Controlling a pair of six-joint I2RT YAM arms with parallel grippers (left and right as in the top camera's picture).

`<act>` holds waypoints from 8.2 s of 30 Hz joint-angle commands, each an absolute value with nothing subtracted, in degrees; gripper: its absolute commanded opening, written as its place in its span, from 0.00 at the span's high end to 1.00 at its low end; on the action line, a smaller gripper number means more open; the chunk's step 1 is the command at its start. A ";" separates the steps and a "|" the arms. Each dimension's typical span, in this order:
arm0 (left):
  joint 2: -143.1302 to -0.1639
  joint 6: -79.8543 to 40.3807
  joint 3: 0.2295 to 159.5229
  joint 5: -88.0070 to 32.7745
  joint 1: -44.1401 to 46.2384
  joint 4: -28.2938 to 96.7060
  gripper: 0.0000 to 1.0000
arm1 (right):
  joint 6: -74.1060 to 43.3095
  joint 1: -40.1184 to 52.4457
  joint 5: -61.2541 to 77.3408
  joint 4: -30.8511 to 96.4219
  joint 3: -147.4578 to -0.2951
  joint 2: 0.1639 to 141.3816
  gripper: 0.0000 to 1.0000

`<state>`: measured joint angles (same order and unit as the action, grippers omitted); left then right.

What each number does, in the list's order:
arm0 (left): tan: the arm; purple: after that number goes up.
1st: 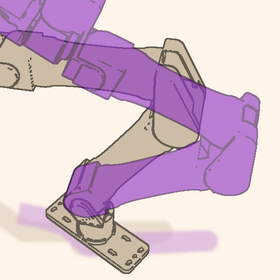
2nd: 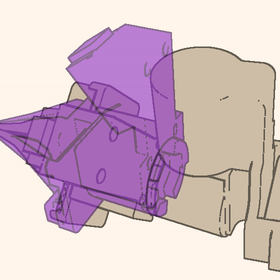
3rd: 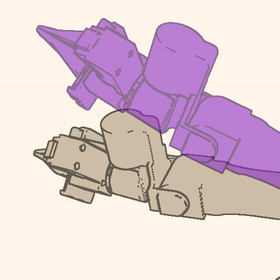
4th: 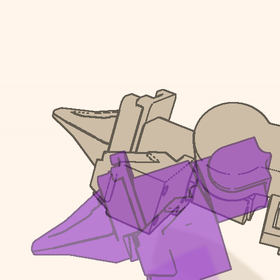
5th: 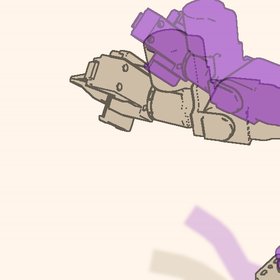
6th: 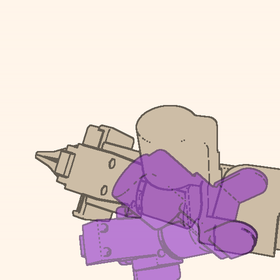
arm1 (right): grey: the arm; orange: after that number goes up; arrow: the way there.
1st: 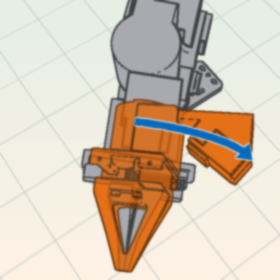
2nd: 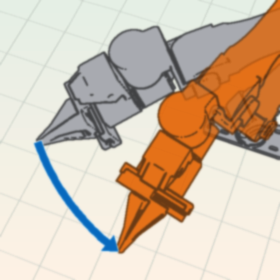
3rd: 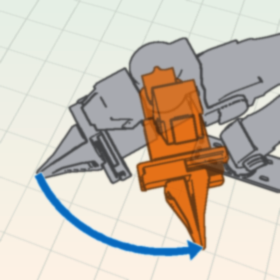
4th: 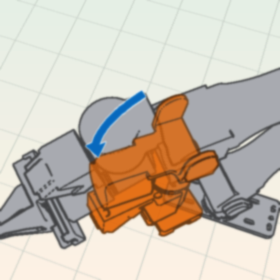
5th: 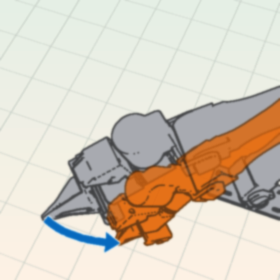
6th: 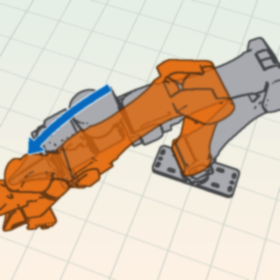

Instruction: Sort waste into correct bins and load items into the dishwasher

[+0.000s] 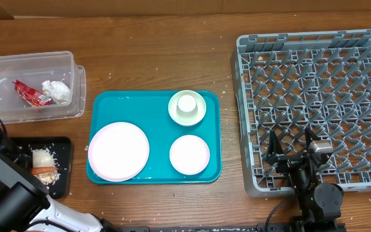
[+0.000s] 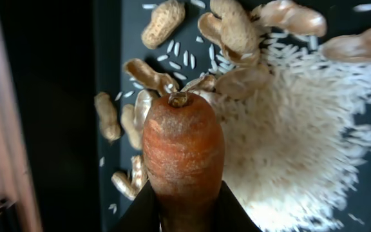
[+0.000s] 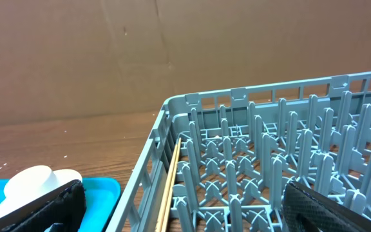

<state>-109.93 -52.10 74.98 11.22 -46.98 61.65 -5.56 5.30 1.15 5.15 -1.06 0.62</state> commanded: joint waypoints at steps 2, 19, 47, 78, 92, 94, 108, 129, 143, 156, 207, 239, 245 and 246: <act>-108.99 -48.75 73.28 12.58 -46.70 58.22 0.85 | -5.32 5.43 0.95 4.80 -0.47 0.16 0.00; -108.95 -39.35 78.63 7.88 -46.48 60.47 0.62 | -5.32 5.43 0.97 4.80 -0.47 0.16 0.00; -84.64 -28.77 86.11 -7.40 -38.70 63.94 0.07 | -5.32 5.43 0.95 4.80 -0.47 0.16 0.00; -102.67 -8.19 86.06 -18.90 18.17 48.71 0.00 | -5.34 5.43 0.97 4.80 -0.47 0.16 0.00; -105.34 -8.29 86.06 -10.44 22.41 46.70 0.00 | -5.34 5.43 0.97 4.80 -0.47 0.16 0.00; -105.34 -7.62 86.06 -9.04 23.00 46.87 0.00 | -5.34 5.43 0.97 4.80 -0.47 0.16 0.00; -105.34 -6.46 86.04 2.09 30.13 45.08 0.00 | -5.34 5.43 0.97 4.80 -0.47 0.16 0.00; -101.78 -22.61 104.14 5.91 10.26 57.89 0.00 | -5.32 5.43 0.95 4.80 -0.47 0.16 0.00; -102.10 -20.27 104.03 7.16 -4.99 67.40 0.00 | -5.34 5.43 0.97 4.80 -0.47 0.16 0.00; -102.21 -19.46 104.03 5.65 -5.15 66.61 0.00 | -5.34 5.43 0.95 4.80 -0.47 0.16 0.00; -102.24 -19.49 104.03 4.45 -5.13 66.63 0.00 | -21.17 5.45 26.46 -25.50 -1.15 0.16 0.00; -102.24 -19.49 104.03 4.45 -5.13 66.63 0.00 | -7.20 25.85 20.86 34.28 -77.62 83.50 0.00; -102.24 -19.49 104.03 4.45 -5.13 66.63 0.00 | -7.27 30.11 16.45 33.54 -79.13 91.33 0.00; -102.24 -19.49 104.03 4.45 -5.13 66.63 0.00 | -7.29 30.22 16.99 33.61 -79.13 91.79 0.00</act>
